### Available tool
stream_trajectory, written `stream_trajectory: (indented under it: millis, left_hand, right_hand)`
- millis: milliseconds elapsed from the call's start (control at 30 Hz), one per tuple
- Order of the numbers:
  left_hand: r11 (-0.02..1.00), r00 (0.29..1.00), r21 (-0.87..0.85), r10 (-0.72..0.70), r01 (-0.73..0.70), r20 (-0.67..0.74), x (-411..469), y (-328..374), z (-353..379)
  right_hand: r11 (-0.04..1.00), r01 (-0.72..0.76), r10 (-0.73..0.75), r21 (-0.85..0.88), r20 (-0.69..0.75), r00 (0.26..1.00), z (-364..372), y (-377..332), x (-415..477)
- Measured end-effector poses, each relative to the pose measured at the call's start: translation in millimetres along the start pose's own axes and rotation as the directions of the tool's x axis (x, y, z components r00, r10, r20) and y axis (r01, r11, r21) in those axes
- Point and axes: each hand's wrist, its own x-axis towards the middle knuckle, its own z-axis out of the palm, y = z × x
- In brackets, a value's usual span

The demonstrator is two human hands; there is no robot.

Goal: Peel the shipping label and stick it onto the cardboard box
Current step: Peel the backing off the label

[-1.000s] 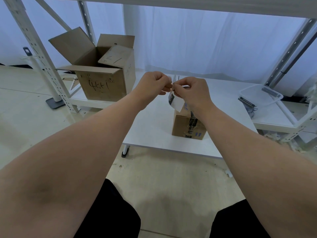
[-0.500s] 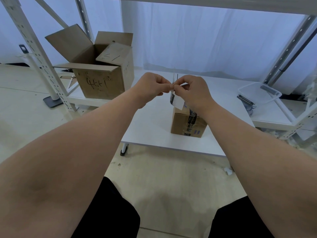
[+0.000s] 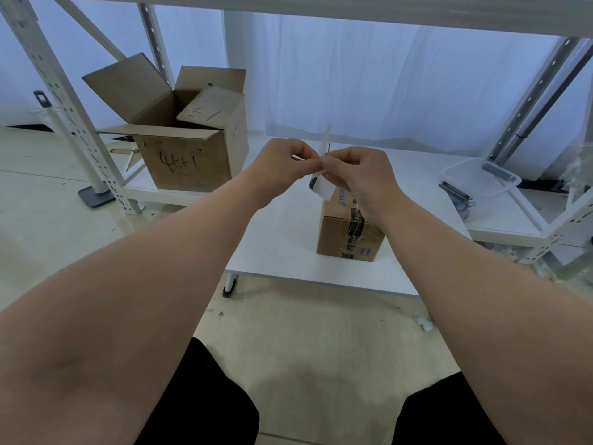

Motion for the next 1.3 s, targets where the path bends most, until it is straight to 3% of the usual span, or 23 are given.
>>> stream_trajectory:
  millis: [167, 300, 433, 667, 1033, 1300]
  left_hand:
    - [1.0, 1.0, 0.008, -0.005, 0.004, 0.022, -2.1, 1.9, 0.0]
    - [1.0, 0.999, 0.026, 0.004, -0.005, 0.033, -0.9, -0.9, 1.6]
    - [0.998, 0.998, -0.068, 0.005, -0.001, 0.06, 0.1, -2.7, 3.4]
    - [0.992, 0.997, -0.126, -0.016, 0.025, 0.071, 1.7, -2.1, 4.8]
    - [0.998, 0.999, -0.052, 0.021, -0.019, 0.043, -5.0, 4.9, 17.0]
    - [0.999, 0.997, 0.014, 0.045, -0.045, 0.058, -5.4, 13.0, 25.3]
  right_hand:
    - [0.999, -0.023, 0.023, 0.044, 0.006, 1.0, -0.8, -1.0, -0.6]
    - [0.998, -0.007, 0.007, -0.06, 0.01, 1.0, -0.9, -1.5, -2.8]
    - [0.969, 0.078, -0.074, -0.236, 0.024, 0.997, -3.6, 1.8, -2.5]
    - [0.93, 0.104, -0.101, -0.353, 0.028, 0.995, -7.8, -1.8, -8.4]
    - [0.963, 0.1, -0.095, -0.25, 0.032, 0.995, -17.3, -2.9, -14.6]
    - [0.998, 0.016, -0.018, -0.056, -0.032, 0.999, -24.5, -2.3, -18.1]
